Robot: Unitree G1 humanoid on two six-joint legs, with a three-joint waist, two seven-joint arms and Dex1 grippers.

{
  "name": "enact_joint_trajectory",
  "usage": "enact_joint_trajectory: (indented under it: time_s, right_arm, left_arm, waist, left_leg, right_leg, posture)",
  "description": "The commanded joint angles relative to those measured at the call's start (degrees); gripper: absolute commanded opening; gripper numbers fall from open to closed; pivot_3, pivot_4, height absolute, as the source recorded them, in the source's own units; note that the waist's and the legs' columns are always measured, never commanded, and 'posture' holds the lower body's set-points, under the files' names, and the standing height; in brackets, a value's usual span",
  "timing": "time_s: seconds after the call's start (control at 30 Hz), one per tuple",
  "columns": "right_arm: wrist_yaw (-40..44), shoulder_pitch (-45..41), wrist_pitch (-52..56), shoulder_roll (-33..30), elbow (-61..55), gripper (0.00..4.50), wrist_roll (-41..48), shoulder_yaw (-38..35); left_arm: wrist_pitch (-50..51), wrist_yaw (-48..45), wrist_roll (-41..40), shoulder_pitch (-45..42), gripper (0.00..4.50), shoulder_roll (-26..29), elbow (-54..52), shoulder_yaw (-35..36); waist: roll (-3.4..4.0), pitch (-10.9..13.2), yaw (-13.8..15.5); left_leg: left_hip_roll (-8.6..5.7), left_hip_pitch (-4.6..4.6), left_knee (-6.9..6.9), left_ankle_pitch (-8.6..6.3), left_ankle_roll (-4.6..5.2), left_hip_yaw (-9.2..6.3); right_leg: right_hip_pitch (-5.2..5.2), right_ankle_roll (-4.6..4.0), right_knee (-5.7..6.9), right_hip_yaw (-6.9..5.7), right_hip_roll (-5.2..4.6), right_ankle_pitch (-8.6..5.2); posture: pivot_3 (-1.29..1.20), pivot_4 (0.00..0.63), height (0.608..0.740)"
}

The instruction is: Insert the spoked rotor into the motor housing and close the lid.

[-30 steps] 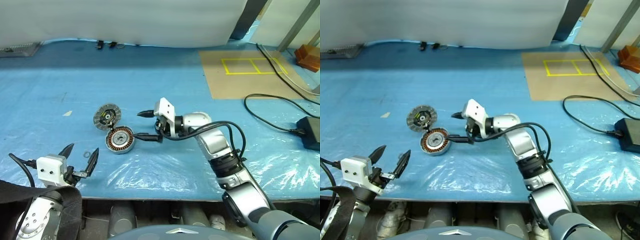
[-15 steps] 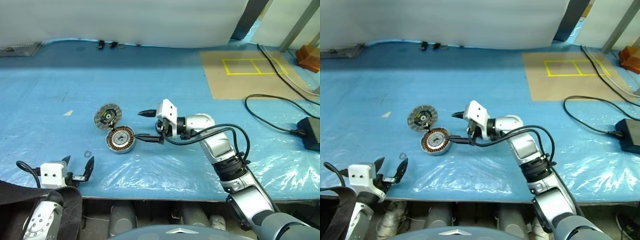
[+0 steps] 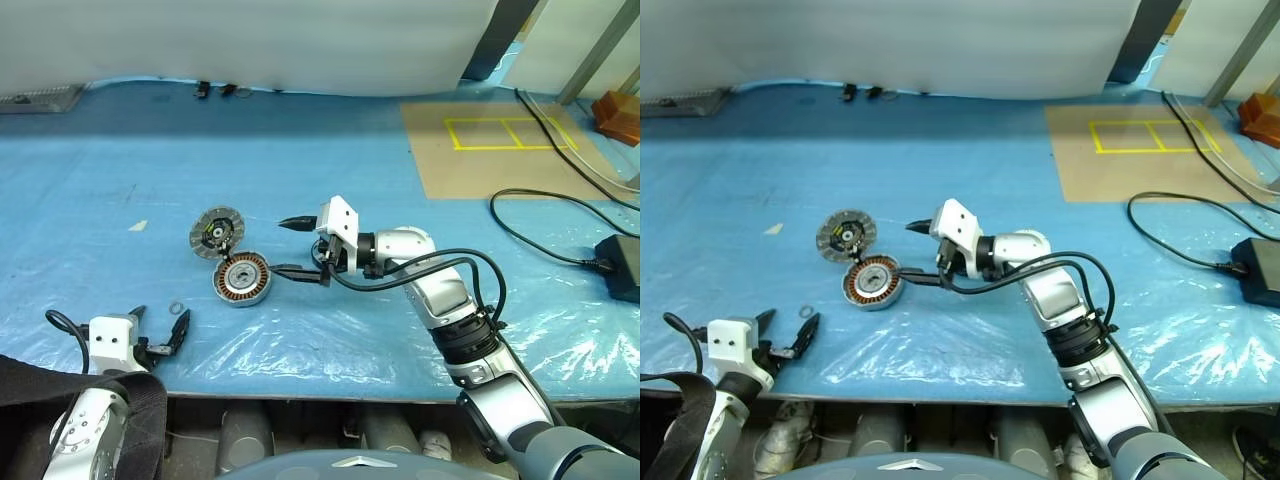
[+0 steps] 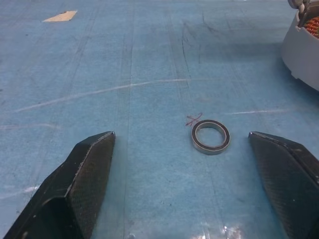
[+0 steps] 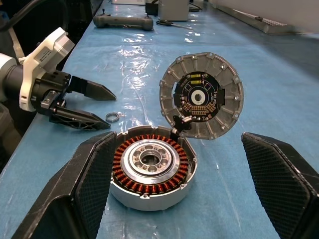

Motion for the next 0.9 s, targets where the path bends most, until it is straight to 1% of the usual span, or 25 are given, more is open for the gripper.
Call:
enact_joint_trajectory:
  time_s: [0.03, 0.13, 0.23, 0.33, 0.4, 0.53, 0.6, 0.7, 0.83, 0.9]
  right_arm:
    - [-0.5, -0.3, -0.3, 0.0, -2.3, 4.19, 1.3, 0.0]
    - [-0.7, -0.4, -0.4, -0.1, -2.2, 4.19, 1.4, 0.0]
    - [-1.0, -0.7, -0.5, -0.2, -1.9, 4.24, 1.4, 0.0]
    - [-1.1, -1.0, -0.7, -0.3, -1.6, 4.24, 1.3, 0.0]
    - [-1.2, -1.2, -0.9, -0.3, -1.5, 4.24, 1.2, 0.1]
    - [-1.4, -1.2, -1.0, -0.5, -1.4, 4.24, 1.1, 0.0]
    - [-1.5, -1.2, -1.0, -0.7, -1.3, 4.24, 1.1, -0.2]
    - [-1.7, -0.9, -0.1, -1.2, -1.2, 4.24, 1.8, -1.0]
    - [-1.6, 0.2, 2.2, -2.1, -2.5, 4.24, 4.5, -2.7]
    - [-1.2, 1.4, 1.6, -4.0, -3.0, 4.24, 3.3, -1.9]
  left_arm:
    - [-0.5, -0.7, 0.9, 0.3, 4.50, 0.5, 1.6, -0.3]
    - [-1.1, -1.2, 1.3, 0.4, 4.50, 0.5, 2.9, -0.5]
    - [-1.1, -1.8, 1.0, 0.5, 3.92, 0.5, 3.3, -0.7]
    - [-1.5, -2.2, 1.1, 0.6, 2.97, 0.5, 3.8, -0.6]
    - [-1.7, -2.3, 1.1, 0.7, 2.20, 0.5, 4.1, -0.5]
    - [-1.9, -2.2, 1.4, 0.6, 0.83, 0.6, 4.4, -0.5]
    - [-2.5, -2.5, 1.6, 0.1, 0.76, 0.7, 4.8, -0.7]
    - [-2.9, -4.4, -0.3, -1.5, 0.76, 1.1, 3.2, -0.7]
    - [-2.9, -10.3, -3.8, -3.5, 0.76, 3.4, -0.8, -1.4]
    - [-2.2, -12.4, -5.5, -4.5, 0.76, 4.8, -2.7, -1.7]
  waist:
    - [0.00, 0.0, 0.0]
    - [0.01, 0.0, 0.0]
    - [0.01, 0.0, 0.0]
    - [0.01, 0.0, 0.0]
    - [0.02, 0.0, 0.0]
    - [0.02, 0.0, 0.0]
    - [0.04, 0.0, 0.0]
    - [0.04, 0.0, 0.0]
    - [-0.02, 0.0, 0.2]
    - [-0.05, 0.0, 0.4]
  left_leg:
    - [0.00, 0.00, 0.01, 0.00, 0.00, 0.00]
    - [-0.02, 0.00, 0.00, 0.00, 0.00, 0.00]
    - [-0.02, 0.01, 0.00, 0.00, 0.00, 0.00]
    - [-0.02, 0.02, 0.00, 0.00, 0.00, 0.00]
    - [-0.02, 0.02, 0.00, 0.00, 0.00, 0.00]
    - [-0.02, 0.04, -0.01, 0.00, 0.00, 0.00]
    - [-0.02, 0.04, -0.01, 0.00, 0.00, 0.00]
    - [-0.03, 0.05, -0.01, 0.00, 0.00, 0.00]
    - [-0.03, 0.01, 0.03, 0.00, 0.00, -0.02]
    - [-0.03, -0.01, 0.03, 0.00, 0.00, -0.02]
  right_leg:
    - [0.01, 0.01, 0.00, 0.00, 0.00, -0.01]
    - [0.01, -0.02, 0.00, 0.00, -0.02, 0.01]
    - [0.02, -0.07, 0.00, 0.00, -0.01, 0.04]
    - [0.03, -0.08, 0.00, 0.00, -0.02, 0.05]
    - [0.03, -0.08, 0.00, 0.00, -0.02, 0.05]
    - [0.03, -0.08, 0.00, 0.00, -0.01, 0.05]
    - [0.04, -0.07, 0.00, 0.01, -0.02, 0.04]
    - [0.04, 0.02, 0.00, 0.00, -0.02, -0.01]
    - [0.04, 0.01, 0.01, 0.00, -0.02, 0.00]
    - [0.04, -0.30, 0.00, 0.00, -0.02, 0.18]
  posture:
    - [0.00, 0.150, 0.740]
    - [0.00, 0.150, 0.740]
    - [0.00, 0.150, 0.740]
    - [0.00, 0.150, 0.740]
    - [0.00, 0.150, 0.740]
    - [0.00, 0.150, 0.740]
    - [0.00, 0.150, 0.740]
    - [0.00, 0.150, 0.740]
    - [0.00, 0.150, 0.740]
    - [0.00, 0.150, 0.740]
